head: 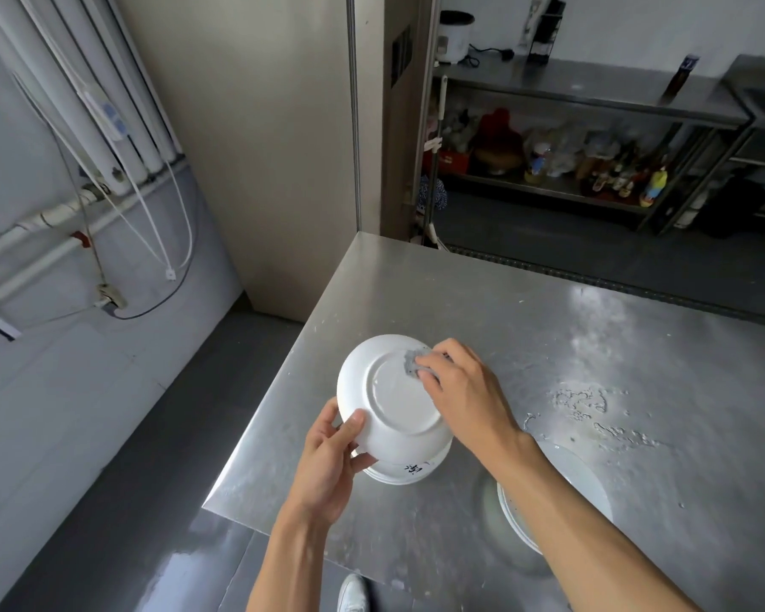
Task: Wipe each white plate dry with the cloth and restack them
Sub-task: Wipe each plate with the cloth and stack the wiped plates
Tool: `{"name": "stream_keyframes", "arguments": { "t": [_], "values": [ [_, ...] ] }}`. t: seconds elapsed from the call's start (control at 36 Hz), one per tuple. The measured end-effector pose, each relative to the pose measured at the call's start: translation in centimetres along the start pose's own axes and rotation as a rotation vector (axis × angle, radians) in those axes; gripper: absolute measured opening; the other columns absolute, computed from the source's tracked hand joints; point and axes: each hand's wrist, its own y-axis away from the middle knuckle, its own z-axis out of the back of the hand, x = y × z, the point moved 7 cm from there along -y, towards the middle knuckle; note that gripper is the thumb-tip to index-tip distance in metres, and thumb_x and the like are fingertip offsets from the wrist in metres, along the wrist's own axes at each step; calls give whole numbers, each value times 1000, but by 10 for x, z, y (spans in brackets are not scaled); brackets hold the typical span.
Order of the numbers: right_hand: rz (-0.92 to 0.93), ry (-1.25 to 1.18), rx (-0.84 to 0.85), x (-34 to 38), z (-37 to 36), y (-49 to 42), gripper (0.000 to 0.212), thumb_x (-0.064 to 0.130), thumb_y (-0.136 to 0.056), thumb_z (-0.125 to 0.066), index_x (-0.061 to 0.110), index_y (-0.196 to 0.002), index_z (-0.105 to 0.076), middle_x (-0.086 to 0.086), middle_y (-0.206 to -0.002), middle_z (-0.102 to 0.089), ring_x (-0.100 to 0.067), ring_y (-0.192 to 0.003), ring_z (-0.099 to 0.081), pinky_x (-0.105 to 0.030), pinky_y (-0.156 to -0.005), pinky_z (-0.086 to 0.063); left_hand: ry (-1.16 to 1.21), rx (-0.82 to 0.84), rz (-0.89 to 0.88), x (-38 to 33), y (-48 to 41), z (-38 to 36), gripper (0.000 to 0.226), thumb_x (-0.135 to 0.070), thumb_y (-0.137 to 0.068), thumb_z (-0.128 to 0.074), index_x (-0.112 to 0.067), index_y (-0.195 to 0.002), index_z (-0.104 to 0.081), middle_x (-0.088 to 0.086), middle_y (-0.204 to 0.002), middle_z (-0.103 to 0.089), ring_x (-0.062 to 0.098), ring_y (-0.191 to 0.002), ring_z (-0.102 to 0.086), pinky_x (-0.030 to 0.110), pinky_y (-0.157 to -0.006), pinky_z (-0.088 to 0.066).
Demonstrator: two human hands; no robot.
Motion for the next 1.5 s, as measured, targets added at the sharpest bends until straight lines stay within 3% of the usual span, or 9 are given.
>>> {"name": "stream_keyframes", "arguments": {
  "t": [0.14, 0.36, 0.61, 0.75, 0.92, 1.0, 1.14, 1.28, 1.5],
  "values": [
    [36, -21, -35, 14, 1, -9, 6, 9, -89, -70, 10, -94, -72, -5, -92, -61, -29, -81, -60, -38, -61, -54, -41, 30, -18, -3, 2, -13, 39, -30, -90, -74, -26, -129, -69, 11, -124, -73, 26, -107, -72, 36, -80, -61],
    [231, -183, 82, 46, -6, -2, 15, 8, -86, -75, 16, -98, -77, -2, -102, -68, -24, -88, -66, -30, -81, -54, 34, -57, -76, -10, -3, -11, 30, -24, -92, -75, -22, -121, -73, 13, -118, -75, 21, -99, -73, 35, -76, -61],
    [188, -190, 223, 27, -11, 16, 11, 14, -91, -70, 16, -98, -78, 0, -103, -65, -21, -96, -62, -29, -85, -52, 82, -113, -40, -5, 3, 1, 37, -30, -90, -70, -23, -126, -71, 14, -120, -75, 25, -102, -71, 36, -79, -62],
    [56, -120, 149, 8, -1, 22, 10, 13, -94, -67, 12, -99, -75, -3, -101, -63, -25, -91, -60, -38, -78, -54, 55, -92, -28, -3, 6, 0, 31, -25, -88, -79, -24, -119, -73, 11, -115, -74, 23, -96, -72, 38, -77, -62],
    [-60, -72, 48, 0, 14, 11, 12, 12, -96, -64, 7, -101, -74, -9, -95, -60, -31, -85, -60, -43, -73, -53, -57, -13, -44, -7, 12, -19, 36, -29, -89, -73, -27, -125, -71, 12, -122, -73, 27, -106, -72, 39, -78, -62],
    [-20, -128, -15, 14, 18, 4, 10, 10, -93, -68, 7, -100, -75, -10, -94, -63, -31, -82, -63, -41, -72, -55, -85, 15, -58, -9, 15, -28, 38, -31, -90, -74, -28, -128, -70, 12, -124, -73, 27, -110, -72, 44, -83, -62],
    [152, -205, 10, 38, 17, 5, 15, 10, -90, -71, 14, -103, -76, -3, -104, -66, -24, -86, -66, -35, -77, -56, -90, -16, -70, -12, 16, -32, 34, -32, -90, -73, -29, -124, -71, 11, -122, -74, 26, -108, -70, 35, -78, -60],
    [-20, -214, -156, 22, 25, 0, 17, 10, -94, -67, 13, -109, -75, -4, -102, -61, -25, -89, -64, -38, -79, -54, -199, 49, -104, -18, 21, -35, 33, -34, -95, -69, -31, -128, -71, 11, -116, -76, 29, -108, -73, 39, -82, -62],
    [131, -254, 88, 49, 7, 1, 18, 14, -94, -64, 24, -107, -72, 1, -107, -54, -15, -86, -55, -28, -80, -49, -201, -1, -116, -12, 24, -35, 26, -26, -107, -60, -30, -131, -70, 10, -120, -76, 29, -114, -72, 36, -84, -62]
  ]
}}
